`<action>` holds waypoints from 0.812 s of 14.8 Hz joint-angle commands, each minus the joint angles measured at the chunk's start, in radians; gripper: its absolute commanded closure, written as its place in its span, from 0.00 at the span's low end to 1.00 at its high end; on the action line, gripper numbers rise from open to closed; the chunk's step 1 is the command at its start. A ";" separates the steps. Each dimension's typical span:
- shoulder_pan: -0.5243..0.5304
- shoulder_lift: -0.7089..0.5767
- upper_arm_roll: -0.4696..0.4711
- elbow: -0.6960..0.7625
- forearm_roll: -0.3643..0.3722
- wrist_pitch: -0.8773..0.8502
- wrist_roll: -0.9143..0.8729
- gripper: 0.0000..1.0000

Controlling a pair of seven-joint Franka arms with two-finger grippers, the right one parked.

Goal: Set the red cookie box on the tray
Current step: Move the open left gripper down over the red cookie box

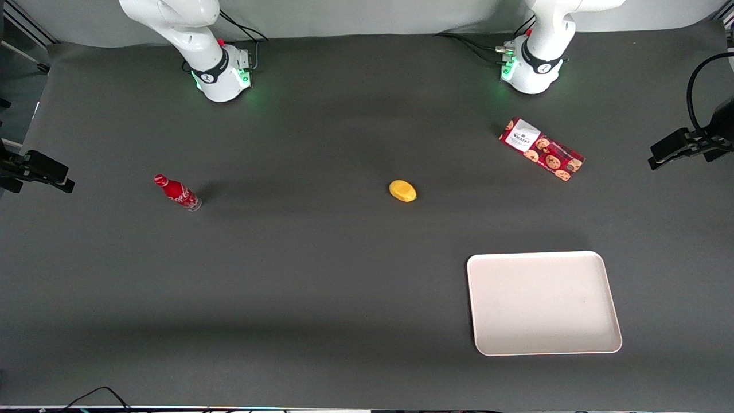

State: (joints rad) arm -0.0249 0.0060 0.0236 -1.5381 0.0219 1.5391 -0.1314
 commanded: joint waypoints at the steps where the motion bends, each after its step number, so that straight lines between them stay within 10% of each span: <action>1: -0.007 0.005 0.006 0.009 0.004 -0.013 0.012 0.00; 12: -0.020 -0.032 0.001 -0.275 -0.066 0.006 -0.427 0.00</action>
State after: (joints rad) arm -0.0286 0.0233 0.0224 -1.6881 -0.0325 1.5242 -0.4244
